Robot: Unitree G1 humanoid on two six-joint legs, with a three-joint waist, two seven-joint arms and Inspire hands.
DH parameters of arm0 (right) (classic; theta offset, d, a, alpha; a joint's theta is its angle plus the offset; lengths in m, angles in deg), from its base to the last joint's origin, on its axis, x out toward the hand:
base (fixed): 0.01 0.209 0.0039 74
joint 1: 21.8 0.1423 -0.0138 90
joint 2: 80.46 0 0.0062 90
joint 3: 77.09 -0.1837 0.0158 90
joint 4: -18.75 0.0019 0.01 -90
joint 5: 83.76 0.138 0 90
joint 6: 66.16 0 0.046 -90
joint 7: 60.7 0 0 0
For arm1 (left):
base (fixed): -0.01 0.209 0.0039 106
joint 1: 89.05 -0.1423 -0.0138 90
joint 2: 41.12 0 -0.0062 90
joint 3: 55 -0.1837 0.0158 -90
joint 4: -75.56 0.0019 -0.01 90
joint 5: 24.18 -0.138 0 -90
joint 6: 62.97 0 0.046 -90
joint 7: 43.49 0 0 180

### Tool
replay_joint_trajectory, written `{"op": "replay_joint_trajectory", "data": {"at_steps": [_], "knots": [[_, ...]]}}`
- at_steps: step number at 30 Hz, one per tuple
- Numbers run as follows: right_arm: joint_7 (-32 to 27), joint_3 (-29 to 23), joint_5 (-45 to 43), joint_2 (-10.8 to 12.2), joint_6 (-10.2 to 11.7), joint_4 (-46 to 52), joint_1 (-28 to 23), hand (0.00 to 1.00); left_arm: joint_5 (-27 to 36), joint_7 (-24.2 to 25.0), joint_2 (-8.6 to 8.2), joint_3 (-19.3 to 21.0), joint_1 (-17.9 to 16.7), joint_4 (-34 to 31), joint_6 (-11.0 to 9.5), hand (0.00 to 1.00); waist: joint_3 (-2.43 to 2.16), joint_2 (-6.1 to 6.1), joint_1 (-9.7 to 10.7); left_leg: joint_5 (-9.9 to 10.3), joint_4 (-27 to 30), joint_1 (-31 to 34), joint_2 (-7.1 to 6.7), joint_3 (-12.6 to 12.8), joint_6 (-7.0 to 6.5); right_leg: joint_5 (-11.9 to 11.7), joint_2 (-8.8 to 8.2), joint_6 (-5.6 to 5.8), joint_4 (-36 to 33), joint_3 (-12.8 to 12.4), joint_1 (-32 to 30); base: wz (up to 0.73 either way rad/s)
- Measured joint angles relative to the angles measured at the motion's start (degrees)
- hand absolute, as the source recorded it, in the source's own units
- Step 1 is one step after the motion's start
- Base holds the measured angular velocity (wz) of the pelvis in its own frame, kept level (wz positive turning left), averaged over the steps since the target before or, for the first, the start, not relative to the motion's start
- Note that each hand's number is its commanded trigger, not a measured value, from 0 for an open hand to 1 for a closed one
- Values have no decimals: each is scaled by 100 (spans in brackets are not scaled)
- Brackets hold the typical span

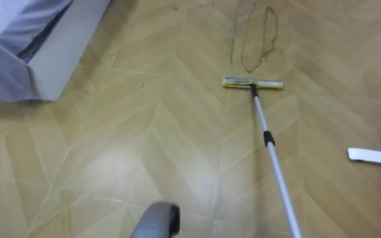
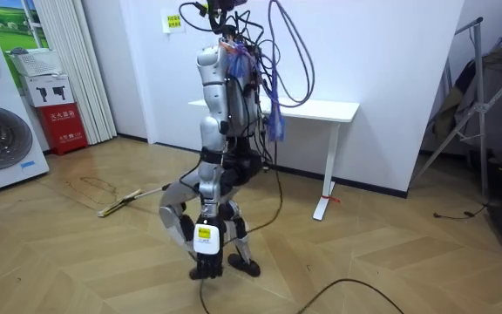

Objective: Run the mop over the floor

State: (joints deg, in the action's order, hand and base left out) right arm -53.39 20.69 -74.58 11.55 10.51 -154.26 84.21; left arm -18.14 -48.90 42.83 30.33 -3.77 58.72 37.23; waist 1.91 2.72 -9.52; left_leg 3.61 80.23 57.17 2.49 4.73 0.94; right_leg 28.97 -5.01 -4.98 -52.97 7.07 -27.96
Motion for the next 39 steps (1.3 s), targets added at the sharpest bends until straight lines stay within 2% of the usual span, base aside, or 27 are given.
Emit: {"op": "replay_joint_trajectory", "data": {"at_steps": [1,3,5,6,8,9,10,11,13,16,17,19,21,23,25,26,27,29,30,31,32,33,34,35,36,38,39], "knots": [[34,47,88,-12,4,2,60,100,-13,44,6,5,-2,2,-15,0,-1,-27,-1,74,-476,-106,-25,-24,15,14,-9,27,27,18,6,-20],[179,273,449,-126,3,8,92,100,-62,250,32,15,-2,19,-20,0,-68,-184,0,278,-2589,-841,-16,-30,-11,70,-21,135,133,236,15,-12],[225,319,542,-236,8,24,-53,100,-148,379,37,-1,35,32,-2,0,-117,-339,30,389,-3437,-1327,-31,-20,-71,124,-121,235,132,410,9,-4],[219,321,604,-265,9,10,-119,100,-165,413,46,-5,85,32,12,0,-107,-367,58,599,-3582,-1386,-115,-10,-382,130,-174,224,110,412,-14,27],[289,231,808,-492,79,-41,-387,100,-174,487,42,-11,238,50,45,0,-113,-355,234,843,-3641,-1345,-559,87,-664,139,-487,454,-262,180,-267,44],[245,253,796,-611,76,-166,-512,100,-184,483,13,-8,296,10,45,0,-121,-430,259,990,-3566,-1353,-746,75,-758,-128,-527,506,-763,-118,-556,31],[196,302,793,-643,58,-203,-632,100,-188,481,4,-5,298,-21,41,0,-150,-495,267,1063,-3512,-1359,-814,37,-812,-340,-523,526,-1053,-251,-705,29],[35,361,801,-621,-25,-209,-895,100,-197,440,12,5,296,-64,34,0,-200,-592,275,1222,-3433,-1399,-927,-59,-871,-688,-469,601,-1552,-487,-984,26],[-166,399,837,-437,-147,-207,-1164,100,-194,306,40,-2,296,-230,62,0,-176,-658,322,1345,-3440,-1476,-967,-84,-931,-683,-372,653,-1651,-560,-1456,21],[-373,390,926,-102,-202,-207,-1411,100,-238,181,-26,-19,298,-293,70,0,-132,-724,506,1543,-3462,-1575,-1018,-168,-946,-713,-192,636,-430,-518,-1974,16],[-421,380,925,-21,-203,-206,-1452,100,-258,180,-67,-30,297,-290,85,0,-118,-701,517,1675,-3423,-1602,-1022,-167,-921,-884,-154,563,249,-484,-2061,0],[-512,315,912,12,-246,-201,-1501,100,-330,176,-155,-24,289,-291,103,0,-109,-710,510,1916,-3236,-1622,-1008,-319,-825,-1174,-70,437,366,-370,-2033,2],[-586,230,840,-21,-377,-205,-1318,100,-323,179,-139,10,288,-274,181,0,-79,-640,423,2087,-2856,-1698,-948,-349,-627,-903,-78,273,102,-229,-1859,3],[-580,213,717,-192,-473,-265,-966,100,-305,174,-114,4,287,-277,228,0,-77,-592,323,2092,-2168,-1542,-789,-275,-552,-573,22,175,-129,-231,-1772,-11],[-589,244,608,-420,-520,-291,-443,100,-155,142,-49,-32,260,-300,234,0,-45,-451,150,1920,-1422,-1288,-612,-189,-279,-331,110,121,-370,-259,-1737,-29],[-589,338,619,-548,-483,-284,-47,100,-103,131,23,-120,250,-321,234,0,-47,-395,125,1665,-1006,-1104,-547,-174,-156,-212,134,71,-470,-260,-1691,-5],[-588,391,620,-597,-467,-278,133,100,-109,122,58,-126,248,-321,234,0,-33,-303,126,1591,-874,-995,-517,-150,-126,-156,140,63,-504,-278,-1681,12],[-580,460,697,-754,-380,-20,583,100,-138,113,194,-118,240,-341,190,0,-13,-211,9,1721,-1547,-624,-399,-213,-183,-79,275,91,-443,-362,-1550,12],[-567,439,737,-786,-350,75,647,100,-147,116,219,-110,236,-348,188,0,16,-156,-23,1716,-1900,-543,-405,-238,-178,-55,290,106,-405,-398,-1511,0],[-518,432,845,-815,-276,93,780,100,-167,133,229,-102,161,-353,188,0,5,-154,-94,1598,-2651,-394,-419,-354,-106,-2,317,145,-281,-398,-1374,4],[-494,399,903,-805,-257,105,765,100,-171,196,228,-100,89,-344,196,0,6,-170,-137,1194,-3104,-363,-422,-384,-211,116,301,215,-176,-410,-1141,13],[-470,395,938,-799,-264,105,702,100,-172,238,226,-109,44,-338,198,0,-15,-182,-144,1100,-3150,-403,-439,-375,-252,191,298,265,-134,-454,-1016,32],[-427,389,1148,-797,-264,105,502,100,-172,313,225,-117,-32,-329,199,0,-66,-215,-123,1128,-3107,-544,-447,-253,-498,336,280,386,-70,-534,-839,48],[-383,396,1400,-798,-253,103,238,100,-172,368,218,-118,-24,-343,198,0,-73,-217,-119,1233,-3088,-651,-489,-106,-640,365,158,431,-149,-540,-739,55],[-340,452,1580,-797,-239,53,-24,100,-176,396,189,-115,16,-349,196,0,-72,-230,-124,1342,-3090,-769,-555,28,-780,270,57,599,-364,-540,-736,38],[-361,450,1602,-785,-225,-158,-396,100,-255,392,111,-84,47,-353,172,0,-95,-305,-102,1523,-3116,-968,-652,153,-898,-13,-78,779,-736,-608,-789,12],[-393,453,1574,-775,-225,-213,-520,100,-319,386,81,-57,49,-372,165,0,-93,-338,-83,1589,-3144,-1047,-692,148,-919,-153,-101,794,-890,-629,-828,0]]}}
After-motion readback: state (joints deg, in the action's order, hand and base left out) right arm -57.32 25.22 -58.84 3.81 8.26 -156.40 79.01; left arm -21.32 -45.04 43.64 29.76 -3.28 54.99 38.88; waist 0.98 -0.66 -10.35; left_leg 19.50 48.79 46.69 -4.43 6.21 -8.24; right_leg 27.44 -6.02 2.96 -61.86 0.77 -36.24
